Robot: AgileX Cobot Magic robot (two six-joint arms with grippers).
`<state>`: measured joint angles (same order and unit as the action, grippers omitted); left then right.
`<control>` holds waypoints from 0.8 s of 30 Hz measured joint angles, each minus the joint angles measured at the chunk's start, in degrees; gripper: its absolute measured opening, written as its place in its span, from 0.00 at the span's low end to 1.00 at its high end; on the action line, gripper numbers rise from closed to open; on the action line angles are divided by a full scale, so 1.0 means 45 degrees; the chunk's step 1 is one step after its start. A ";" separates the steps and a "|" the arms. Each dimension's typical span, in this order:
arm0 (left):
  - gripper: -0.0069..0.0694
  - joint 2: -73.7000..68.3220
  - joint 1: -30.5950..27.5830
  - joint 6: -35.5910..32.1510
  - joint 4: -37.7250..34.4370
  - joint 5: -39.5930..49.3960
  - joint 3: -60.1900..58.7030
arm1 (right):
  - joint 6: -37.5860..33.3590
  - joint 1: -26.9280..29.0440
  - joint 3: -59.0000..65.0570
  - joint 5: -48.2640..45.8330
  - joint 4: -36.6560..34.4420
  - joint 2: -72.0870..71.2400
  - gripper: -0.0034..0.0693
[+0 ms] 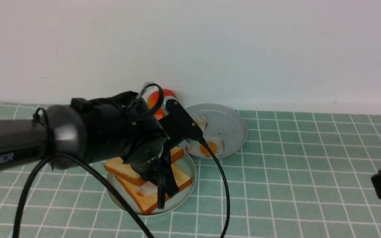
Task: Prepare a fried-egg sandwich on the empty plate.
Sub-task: Use the left arm to place a slice of bread on the fried egg in the middle
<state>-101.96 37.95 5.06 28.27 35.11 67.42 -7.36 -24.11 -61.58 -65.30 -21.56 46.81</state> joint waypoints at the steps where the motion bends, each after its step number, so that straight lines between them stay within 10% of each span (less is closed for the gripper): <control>1: 0.18 -0.0069 0.0000 0.0000 -0.0013 -0.0060 0.0000 | 0.0000 0.0000 0.0087 -0.0014 0.0000 -0.0203 0.22; 12: 0.21 -0.0221 0.0000 0.0000 -0.0578 -0.0200 0.0000 | 0.0000 0.0000 0.0210 -0.0078 0.0000 -0.1656 0.23; 24: 0.56 -0.0236 0.0000 0.0000 -0.1154 -0.0200 0.0000 | 0.0000 0.0000 0.0210 0.0000 0.0012 -0.1671 0.23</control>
<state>-103.02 37.95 5.06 23.08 34.22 67.42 -7.36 -24.11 -60.63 -65.30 -21.50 39.29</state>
